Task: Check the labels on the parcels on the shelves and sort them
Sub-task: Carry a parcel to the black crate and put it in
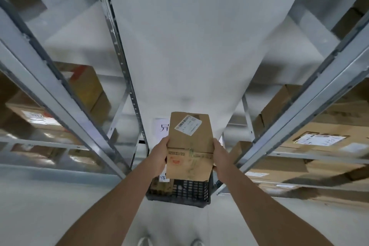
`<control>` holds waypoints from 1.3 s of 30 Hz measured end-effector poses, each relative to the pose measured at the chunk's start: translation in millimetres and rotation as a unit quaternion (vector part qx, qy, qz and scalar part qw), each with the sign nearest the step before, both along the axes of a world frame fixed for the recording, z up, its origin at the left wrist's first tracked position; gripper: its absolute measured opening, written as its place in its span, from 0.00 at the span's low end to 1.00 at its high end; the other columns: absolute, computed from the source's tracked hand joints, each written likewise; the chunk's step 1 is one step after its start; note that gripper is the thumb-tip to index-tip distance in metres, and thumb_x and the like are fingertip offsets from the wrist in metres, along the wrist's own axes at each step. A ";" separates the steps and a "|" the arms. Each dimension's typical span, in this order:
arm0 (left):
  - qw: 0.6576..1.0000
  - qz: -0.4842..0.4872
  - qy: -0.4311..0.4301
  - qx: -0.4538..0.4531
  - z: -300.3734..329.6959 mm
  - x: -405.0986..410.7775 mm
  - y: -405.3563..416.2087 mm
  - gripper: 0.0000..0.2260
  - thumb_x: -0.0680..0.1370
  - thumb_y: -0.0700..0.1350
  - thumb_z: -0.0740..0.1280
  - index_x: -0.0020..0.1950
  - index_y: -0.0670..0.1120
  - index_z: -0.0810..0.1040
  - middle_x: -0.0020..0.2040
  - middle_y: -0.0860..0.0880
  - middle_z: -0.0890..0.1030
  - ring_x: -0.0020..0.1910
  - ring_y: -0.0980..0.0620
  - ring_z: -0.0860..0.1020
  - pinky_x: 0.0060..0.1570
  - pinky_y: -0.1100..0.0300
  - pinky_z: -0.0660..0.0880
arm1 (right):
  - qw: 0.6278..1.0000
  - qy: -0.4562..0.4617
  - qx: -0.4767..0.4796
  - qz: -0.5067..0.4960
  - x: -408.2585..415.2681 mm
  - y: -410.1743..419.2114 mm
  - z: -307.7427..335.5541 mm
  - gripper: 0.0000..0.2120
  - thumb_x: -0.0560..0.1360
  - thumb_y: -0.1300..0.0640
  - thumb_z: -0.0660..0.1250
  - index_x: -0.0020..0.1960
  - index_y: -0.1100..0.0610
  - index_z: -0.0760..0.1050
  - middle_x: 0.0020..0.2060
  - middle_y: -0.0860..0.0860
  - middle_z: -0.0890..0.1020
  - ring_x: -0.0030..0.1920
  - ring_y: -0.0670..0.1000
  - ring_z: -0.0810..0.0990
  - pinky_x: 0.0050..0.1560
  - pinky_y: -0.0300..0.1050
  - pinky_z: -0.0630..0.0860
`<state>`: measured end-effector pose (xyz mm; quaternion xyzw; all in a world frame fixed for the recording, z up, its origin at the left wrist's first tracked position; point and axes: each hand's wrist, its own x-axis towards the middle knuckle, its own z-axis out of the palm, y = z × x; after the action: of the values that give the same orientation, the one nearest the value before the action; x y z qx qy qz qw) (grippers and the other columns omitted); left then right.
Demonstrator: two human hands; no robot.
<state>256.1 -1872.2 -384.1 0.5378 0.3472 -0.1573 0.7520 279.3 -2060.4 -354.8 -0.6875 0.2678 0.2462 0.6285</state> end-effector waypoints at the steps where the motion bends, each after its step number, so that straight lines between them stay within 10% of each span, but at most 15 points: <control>1: 1.000 -0.003 0.010 0.000 -5.1 -1.1 -2.2 0.18 0.85 0.55 0.57 0.63 0.47 0.81 0.57 0.40 0.85 0.56 0.41 0.83 0.60 0.44 0.79 | 1.000 0.005 -0.002 0.004 0.5 -2.3 -6.9 0.18 0.86 0.45 0.51 0.49 0.50 0.76 0.43 0.50 0.82 0.41 0.48 0.80 0.35 0.42 0.73; 8: 0.998 0.002 0.066 -0.014 -115.0 -6.0 -7.6 0.19 0.85 0.58 0.55 0.59 0.50 0.82 0.50 0.45 0.88 0.51 0.44 0.85 0.48 0.50 0.79 | 0.997 0.002 -0.037 0.070 0.5 -10.6 -144.8 0.30 0.74 0.24 0.53 0.69 0.36 0.72 0.62 0.45 0.81 0.58 0.52 0.82 0.59 0.57 0.81; 13: 0.997 -0.033 0.067 0.004 -245.4 -1.3 -13.4 0.18 0.87 0.56 0.52 0.61 0.52 0.80 0.48 0.49 0.88 0.44 0.51 0.87 0.37 0.59 0.79 | 1.000 0.012 -0.015 0.022 1.8 -15.1 -259.3 0.15 0.82 0.38 0.56 0.67 0.37 0.72 0.59 0.46 0.82 0.56 0.54 0.83 0.52 0.59 0.83; 28: 0.996 -0.087 0.028 -0.020 -541.9 39.6 -18.0 0.14 0.87 0.51 0.54 0.64 0.58 0.78 0.58 0.51 0.85 0.59 0.50 0.81 0.66 0.43 0.75 | 0.998 -0.024 -0.042 -0.049 26.1 -27.6 -580.1 0.20 0.84 0.46 0.59 0.74 0.45 0.70 0.65 0.49 0.78 0.64 0.52 0.76 0.63 0.50 0.72; 39: 0.957 -0.230 -0.045 0.170 -657.0 61.2 -4.2 0.14 0.87 0.46 0.57 0.70 0.51 0.76 0.61 0.57 0.80 0.57 0.61 0.76 0.60 0.67 0.70 | 0.997 -0.023 -0.034 -0.069 43.8 -25.5 -712.9 0.19 0.81 0.45 0.62 0.71 0.44 0.72 0.65 0.49 0.76 0.66 0.55 0.74 0.70 0.61 0.71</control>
<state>317.3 -1876.4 -1041.1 0.7297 0.2020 -0.2399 0.6076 323.0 -2086.0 -1067.8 -0.6938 0.3084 0.1766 0.6263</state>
